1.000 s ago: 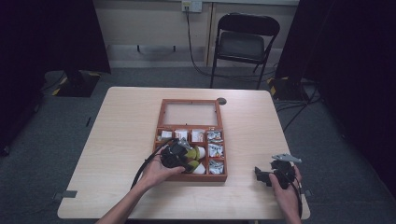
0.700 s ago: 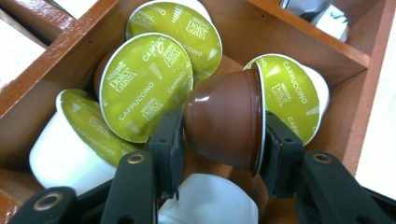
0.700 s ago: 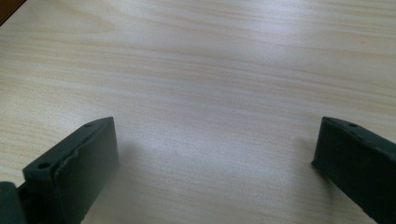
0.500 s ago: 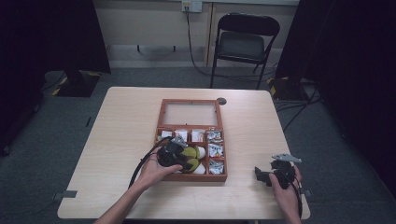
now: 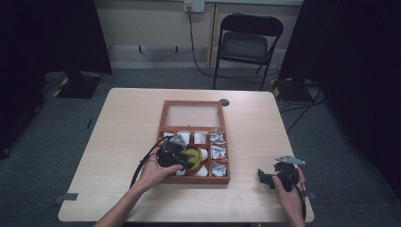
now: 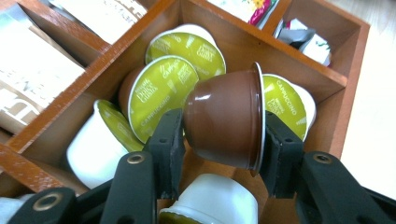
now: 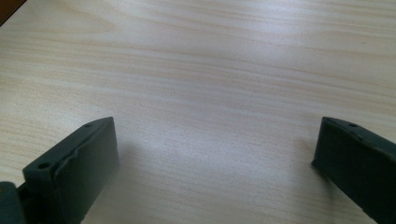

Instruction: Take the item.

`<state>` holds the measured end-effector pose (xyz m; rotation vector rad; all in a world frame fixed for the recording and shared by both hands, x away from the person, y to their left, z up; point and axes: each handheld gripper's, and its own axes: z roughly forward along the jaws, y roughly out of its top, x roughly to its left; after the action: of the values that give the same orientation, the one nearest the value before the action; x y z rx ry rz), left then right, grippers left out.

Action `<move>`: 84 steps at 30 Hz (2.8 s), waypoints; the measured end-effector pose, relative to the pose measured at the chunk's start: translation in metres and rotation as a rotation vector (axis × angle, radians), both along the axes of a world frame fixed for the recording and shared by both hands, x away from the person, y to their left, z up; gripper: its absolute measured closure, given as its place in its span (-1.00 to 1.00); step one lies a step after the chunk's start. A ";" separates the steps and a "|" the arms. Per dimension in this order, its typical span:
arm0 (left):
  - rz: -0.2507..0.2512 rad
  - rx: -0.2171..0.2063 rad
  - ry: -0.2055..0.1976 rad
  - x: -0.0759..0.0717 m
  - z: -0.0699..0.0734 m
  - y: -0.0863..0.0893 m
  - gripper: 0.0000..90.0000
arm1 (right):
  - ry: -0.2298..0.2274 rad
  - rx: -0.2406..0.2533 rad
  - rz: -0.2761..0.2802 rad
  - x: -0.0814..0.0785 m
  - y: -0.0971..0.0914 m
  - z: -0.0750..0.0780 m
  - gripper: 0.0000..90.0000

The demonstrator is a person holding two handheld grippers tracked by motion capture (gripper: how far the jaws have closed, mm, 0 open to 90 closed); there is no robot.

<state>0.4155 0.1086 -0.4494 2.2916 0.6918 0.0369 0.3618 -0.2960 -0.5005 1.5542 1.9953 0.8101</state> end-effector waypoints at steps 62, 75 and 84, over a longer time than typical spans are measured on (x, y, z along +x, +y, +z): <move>0.064 -0.167 -0.141 -0.005 0.067 0.062 0.23 | 0.001 0.000 0.000 0.000 0.000 0.000 -1.00; 0.097 -0.184 -0.149 -0.003 0.071 0.077 0.23 | 0.001 0.000 0.000 0.000 0.000 0.000 -1.00; 0.120 -0.184 -0.165 -0.003 0.075 0.088 0.23 | 0.001 0.000 0.000 0.000 0.000 0.000 -1.00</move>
<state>0.4128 0.1967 -0.3743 2.0438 0.7149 0.2082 0.3615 -0.2959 -0.5004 1.5542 1.9961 0.8100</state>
